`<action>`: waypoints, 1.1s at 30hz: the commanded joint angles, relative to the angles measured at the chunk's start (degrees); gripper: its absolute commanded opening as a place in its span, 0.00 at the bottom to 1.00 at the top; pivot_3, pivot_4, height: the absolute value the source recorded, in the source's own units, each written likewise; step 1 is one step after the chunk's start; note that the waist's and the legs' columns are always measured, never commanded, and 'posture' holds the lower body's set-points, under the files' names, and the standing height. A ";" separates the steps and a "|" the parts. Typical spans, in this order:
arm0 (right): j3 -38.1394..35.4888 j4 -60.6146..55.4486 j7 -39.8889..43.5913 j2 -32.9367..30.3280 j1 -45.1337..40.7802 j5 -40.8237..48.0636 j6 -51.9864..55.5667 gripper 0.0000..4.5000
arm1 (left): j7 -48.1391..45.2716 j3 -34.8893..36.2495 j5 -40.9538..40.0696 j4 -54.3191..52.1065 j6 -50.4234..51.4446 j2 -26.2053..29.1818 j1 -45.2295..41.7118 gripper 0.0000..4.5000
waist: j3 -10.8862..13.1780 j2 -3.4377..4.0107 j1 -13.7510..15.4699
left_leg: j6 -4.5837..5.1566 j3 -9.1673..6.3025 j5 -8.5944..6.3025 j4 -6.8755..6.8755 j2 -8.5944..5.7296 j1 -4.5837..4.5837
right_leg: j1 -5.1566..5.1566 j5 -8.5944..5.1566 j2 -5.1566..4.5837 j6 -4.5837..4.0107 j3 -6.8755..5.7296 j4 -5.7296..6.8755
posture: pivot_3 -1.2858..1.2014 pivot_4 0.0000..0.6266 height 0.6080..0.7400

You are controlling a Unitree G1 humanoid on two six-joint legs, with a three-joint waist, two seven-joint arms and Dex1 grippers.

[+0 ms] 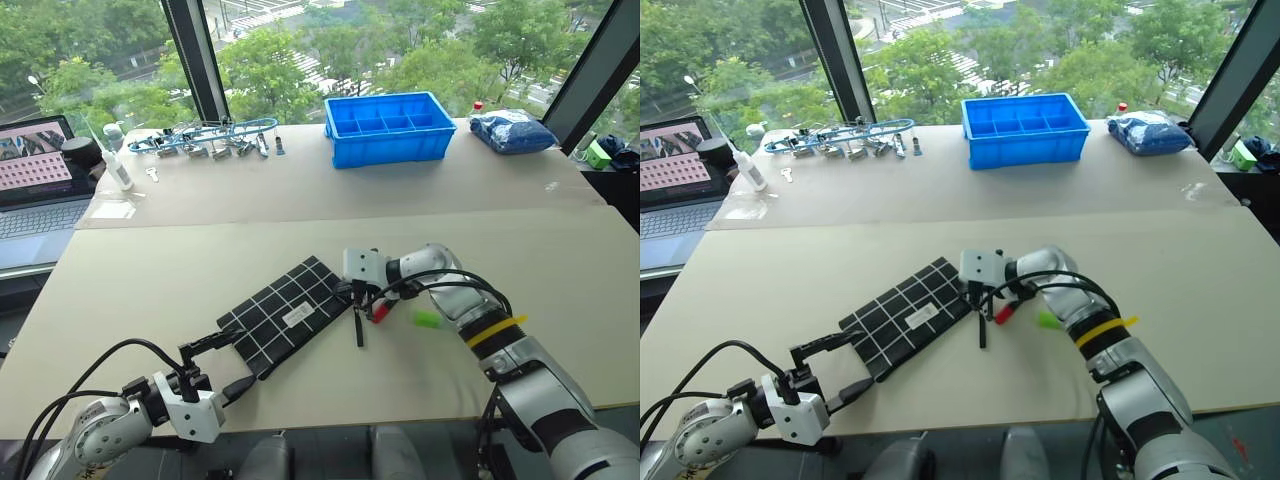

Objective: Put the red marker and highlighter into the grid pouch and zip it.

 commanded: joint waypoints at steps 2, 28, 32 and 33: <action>0.65 2.29 0.20 -0.83 0.90 -2.62 -0.57 0.01 | -0.89 -0.67 0.43 -3.03 3.62 0.60 0.42 1.00 | -0.04 0.03 0.03 | 0.00 0.00 0.00 0.00 0.00 0.00 | 0.00 0.05 0.00 -0.08 0.00 0.00 | 0.52 0.24 1.00; -1.64 -1.89 1.76 -0.01 4.15 -1.55 0.99 0.00 | 0.01 -8.73 3.74 0.59 2.41 0.38 -11.23 0.01 | -0.05 0.05 0.86 | 0.00 0.00 0.00 -0.04 0.00 -0.06 | -0.07 0.19 0.00 -0.35 0.00 -0.05 | 0.52 0.24 1.00; -1.78 -2.00 1.85 0.22 4.30 -1.55 1.13 0.00 | -0.45 -9.79 3.94 0.12 2.51 0.19 -11.87 0.01 | -0.05 0.05 1.06 | 0.00 0.00 0.00 -0.03 0.00 -0.05 | -0.04 0.18 0.00 -0.33 0.00 -0.05 | 0.52 0.24 1.00; -1.82 -2.09 1.90 0.23 4.37 -1.53 1.18 0.00 | -0.55 -9.97 3.90 0.06 2.61 0.09 -11.91 0.01 | -0.05 0.05 1.10 | 0.00 0.00 0.00 -0.03 0.00 -0.05 | -0.04 0.17 0.00 -0.32 0.00 -0.05 | 0.52 0.24 1.00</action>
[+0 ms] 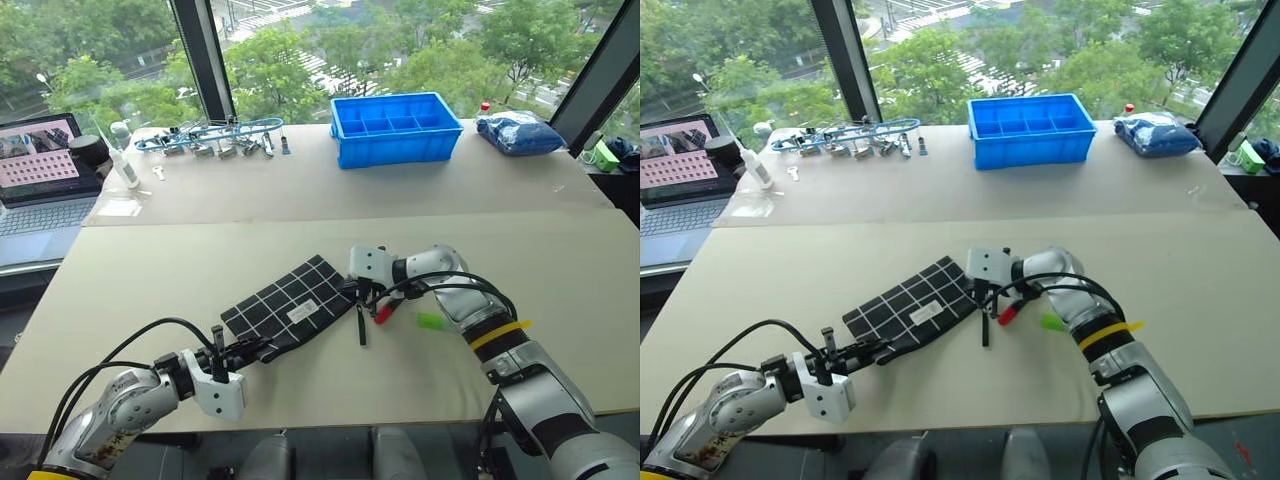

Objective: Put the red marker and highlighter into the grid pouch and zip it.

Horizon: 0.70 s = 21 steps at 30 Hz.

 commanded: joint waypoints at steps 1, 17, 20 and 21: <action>1.32 0.33 0.89 0.30 1.69 -0.69 1.16 0.00 | -0.40 -2.26 -0.60 -1.07 0.22 -0.63 -0.79 0.01 | 0.00 0.00 0.07 | 0.00 0.00 0.00 0.00 0.00 0.00 | 0.00 0.00 0.00 0.00 0.00 0.00 | 0.52 0.24 1.00; -17.29 -1.36 -1.89 3.85 -4.82 16.91 23.03 0.13 | -3.61 2.01 -18.22 0.63 6.17 -1.19 1.97 0.00 | 0.20 0.04 -0.32 | 0.00 -0.04 0.00 -0.01 0.03 -0.18 | -0.26 0.06 0.02 -0.11 0.00 0.01 | 0.52 0.24 1.00; -21.12 4.03 -6.98 0.84 -9.23 16.43 25.99 0.34 | -3.53 3.55 -20.37 1.05 6.16 -1.17 2.15 0.00 | 0.27 0.09 -0.35 | 0.00 -0.03 0.00 -0.01 0.03 -0.30 | -0.41 0.07 0.02 -0.14 0.00 0.02 | 0.52 0.24 1.00; -22.88 4.78 -7.60 -0.28 -10.41 17.48 26.94 0.43 | -3.31 4.10 -21.00 1.26 6.32 -1.45 2.02 0.00 | 0.28 0.08 -0.17 | 0.00 -0.03 0.00 -0.04 0.03 -0.32 | -0.42 0.07 0.02 -0.14 -0.01 0.00 | 0.52 0.24 1.00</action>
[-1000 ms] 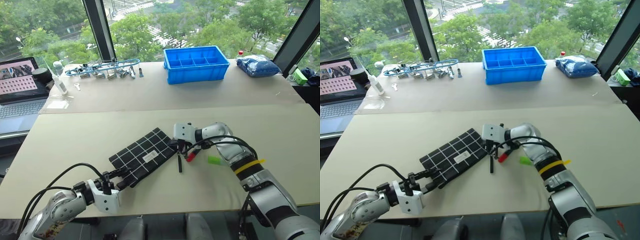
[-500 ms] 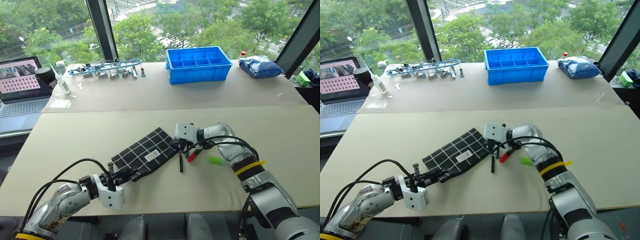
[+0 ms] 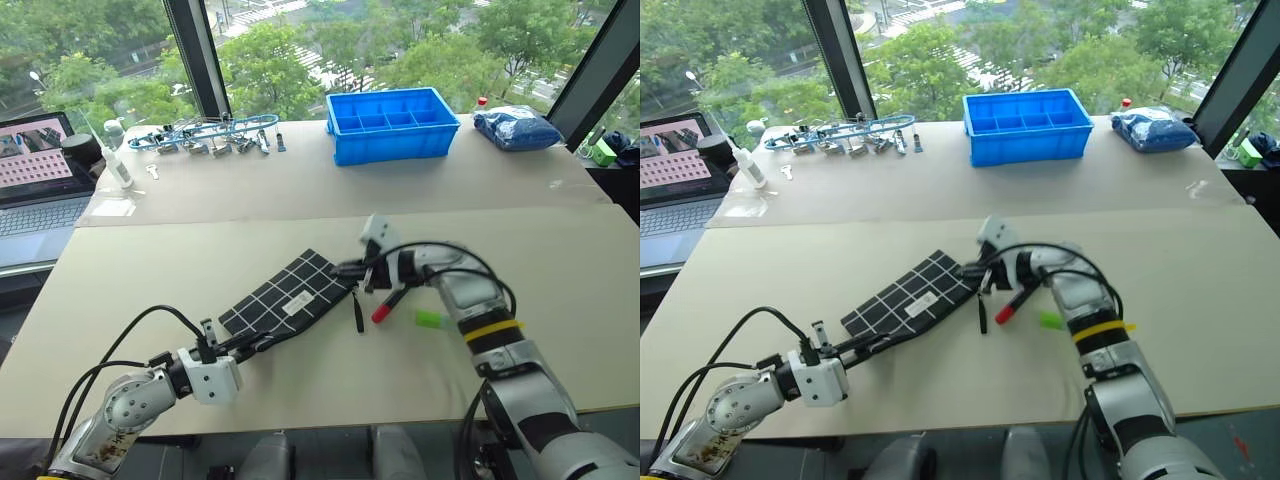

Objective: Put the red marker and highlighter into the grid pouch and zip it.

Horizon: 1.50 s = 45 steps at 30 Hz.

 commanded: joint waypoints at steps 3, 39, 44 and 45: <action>-10.53 6.07 -6.38 -4.37 -7.01 4.39 4.97 0.65 | 0.61 3.42 -4.31 -0.22 1.28 -0.95 -1.00 0.00 | 0.00 0.00 0.18 | 0.00 0.00 0.00 -0.12 0.01 -0.03 | 0.00 -0.01 0.00 0.00 -0.05 -0.01 | 0.52 0.24 1.00; -6.30 -21.92 -7.36 -5.08 12.22 17.94 19.21 0.86 | -14.99 3.09 -20.27 3.38 9.12 -8.79 -15.98 0.00 | 0.01 -0.03 -1.20 | -0.02 0.05 0.01 0.04 -0.01 -0.79 | -0.64 0.03 0.00 0.00 -0.06 -0.05 | 0.52 0.24 1.00; -5.16 -18.36 -7.60 -4.26 10.82 16.83 17.38 0.86 | -15.51 2.59 -20.16 3.17 9.22 -9.73 -15.88 0.00 | 0.01 -0.02 -1.16 | -0.03 0.05 0.02 0.05 -0.01 -0.79 | -0.64 0.03 0.00 0.00 -0.07 -0.04 | 0.52 0.24 1.00; -5.02 -17.98 -7.54 -4.14 10.63 16.80 17.21 0.86 | -15.54 2.51 -20.04 3.20 9.16 -9.91 -15.81 0.00 | 0.01 -0.03 -1.17 | -0.03 0.05 0.02 0.05 -0.01 -0.79 | -0.64 0.03 0.00 0.00 -0.07 -0.04 | 0.52 0.24 1.00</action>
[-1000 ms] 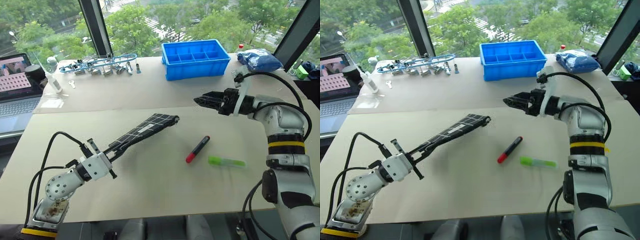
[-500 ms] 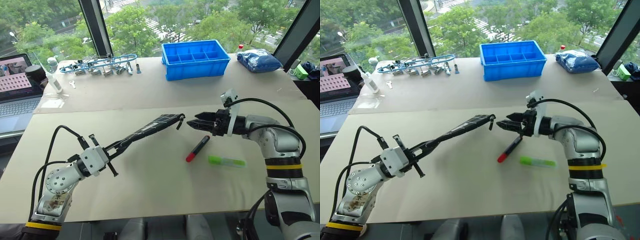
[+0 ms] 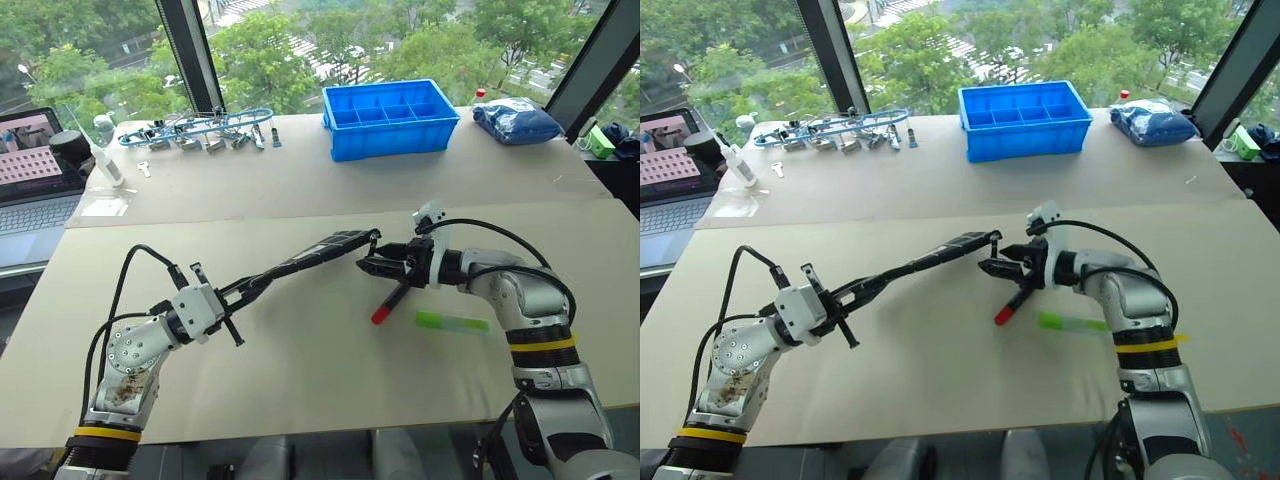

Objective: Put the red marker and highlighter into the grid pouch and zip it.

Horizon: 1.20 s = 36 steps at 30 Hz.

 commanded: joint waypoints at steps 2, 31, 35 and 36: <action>-0.06 0.39 0.47 0.80 -2.25 0.34 -2.40 0.86 | -0.37 -0.16 0.16 -0.57 -1.00 -0.68 -0.53 0.00 | 0.00 0.00 -0.02 | 0.00 0.00 0.00 0.00 0.00 0.00 | 0.00 0.00 0.00 0.00 0.00 0.00 | 0.52 0.24 1.00; 11.71 -10.38 0.01 7.88 -2.92 -0.54 1.50 0.01 | -0.67 -1.57 3.37 7.59 -5.26 -4.77 -5.11 0.00 | -0.01 -0.01 -0.10 | -0.07 -0.04 0.04 0.05 -0.01 0.01 | -0.01 0.01 0.00 -0.01 0.00 0.05 | 0.52 0.24 1.00; 10.99 -11.56 0.24 10.89 -4.73 3.03 5.44 0.01 | -1.53 -1.97 3.34 8.34 -5.42 -4.82 -5.86 0.00 | -0.01 -0.01 -0.11 | -0.09 -0.06 0.05 0.05 -0.02 0.01 | -0.01 0.01 0.00 -0.01 0.00 0.04 | 0.52 0.24 1.00; 11.54 -11.81 1.05 10.98 -5.11 3.34 5.61 0.01 | -1.72 -2.03 3.31 8.51 -5.45 -4.78 -6.03 0.00 | -0.01 -0.01 -0.12 | -0.09 -0.06 0.05 0.05 -0.02 0.01 | -0.01 0.01 0.00 -0.01 0.00 0.05 | 0.52 0.24 1.00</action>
